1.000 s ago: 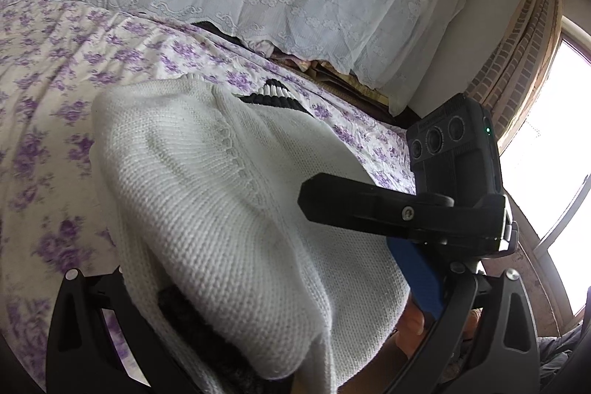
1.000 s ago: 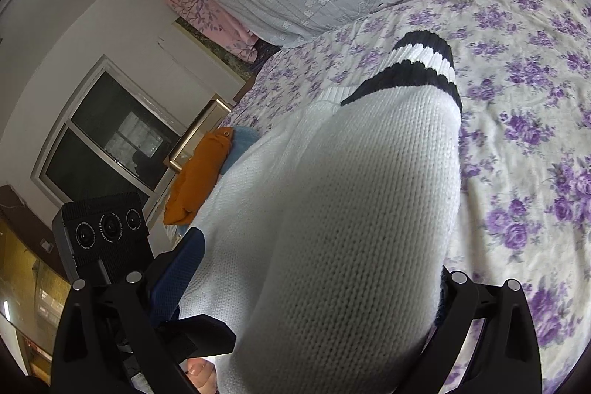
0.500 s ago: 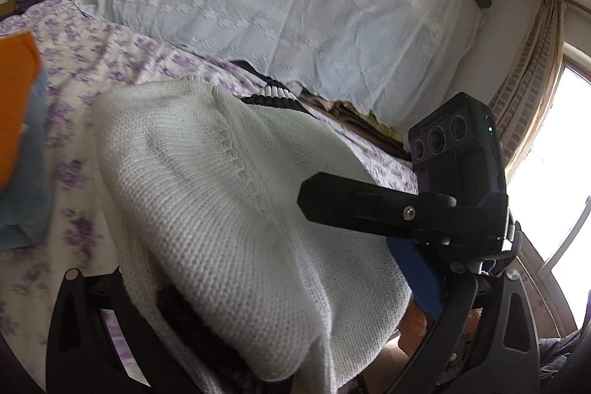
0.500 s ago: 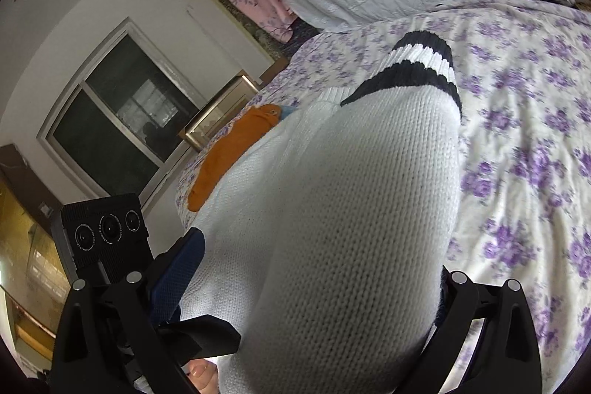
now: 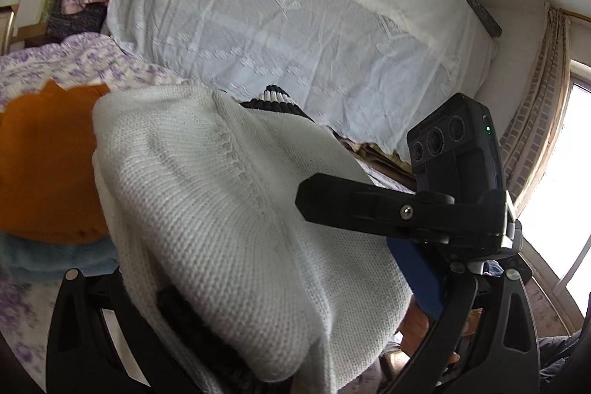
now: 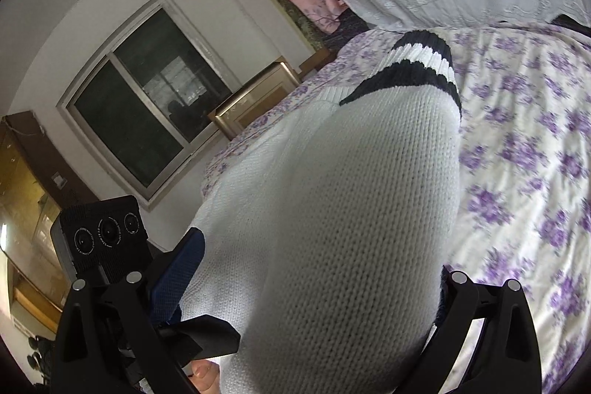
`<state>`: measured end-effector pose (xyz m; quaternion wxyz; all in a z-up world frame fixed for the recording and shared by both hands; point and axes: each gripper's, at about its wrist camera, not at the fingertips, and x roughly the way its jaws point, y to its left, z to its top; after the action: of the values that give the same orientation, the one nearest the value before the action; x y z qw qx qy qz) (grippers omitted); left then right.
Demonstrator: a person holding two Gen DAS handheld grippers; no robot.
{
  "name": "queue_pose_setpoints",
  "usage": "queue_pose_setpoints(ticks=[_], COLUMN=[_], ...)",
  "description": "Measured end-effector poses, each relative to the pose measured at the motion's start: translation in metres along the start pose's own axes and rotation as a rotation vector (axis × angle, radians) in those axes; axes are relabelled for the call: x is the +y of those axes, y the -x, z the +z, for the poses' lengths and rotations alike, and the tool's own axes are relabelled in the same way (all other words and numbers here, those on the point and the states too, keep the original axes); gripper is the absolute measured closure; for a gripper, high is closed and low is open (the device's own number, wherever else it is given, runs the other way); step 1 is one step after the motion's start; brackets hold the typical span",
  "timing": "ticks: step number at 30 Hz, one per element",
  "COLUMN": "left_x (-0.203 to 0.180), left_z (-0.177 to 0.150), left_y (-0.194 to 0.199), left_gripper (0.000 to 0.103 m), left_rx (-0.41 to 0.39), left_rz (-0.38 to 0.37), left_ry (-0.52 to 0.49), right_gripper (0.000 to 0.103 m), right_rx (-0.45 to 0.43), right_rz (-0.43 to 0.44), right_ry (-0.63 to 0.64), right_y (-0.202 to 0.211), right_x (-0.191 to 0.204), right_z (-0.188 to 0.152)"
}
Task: Fold small clothes
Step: 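Lift the sweater bundle with the right gripper and carry it toward the orange garment, then lower the sweater bundle onto the orange and blue stack with the right gripper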
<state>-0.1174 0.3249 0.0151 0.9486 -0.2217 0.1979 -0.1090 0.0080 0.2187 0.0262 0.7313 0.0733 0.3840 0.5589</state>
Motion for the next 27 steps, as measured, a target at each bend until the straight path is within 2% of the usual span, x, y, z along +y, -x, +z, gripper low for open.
queue_pose_setpoints(ticks=[15,27], left_x=[0.048,0.086], left_z=[0.046,0.083], left_y=[0.04,0.056], left_gripper=[0.005,0.005], left_rx=[-0.057,-0.077], left_rz=[0.123,0.203], left_ry=[-0.017,-0.027], right_gripper=[0.003,0.003], right_rx=[0.04,0.062], right_rz=[0.098,0.162], right_ry=[0.047,0.055], right_y=[-0.065,-0.115], right_x=[0.046,0.062], right_z=[0.047,0.088])
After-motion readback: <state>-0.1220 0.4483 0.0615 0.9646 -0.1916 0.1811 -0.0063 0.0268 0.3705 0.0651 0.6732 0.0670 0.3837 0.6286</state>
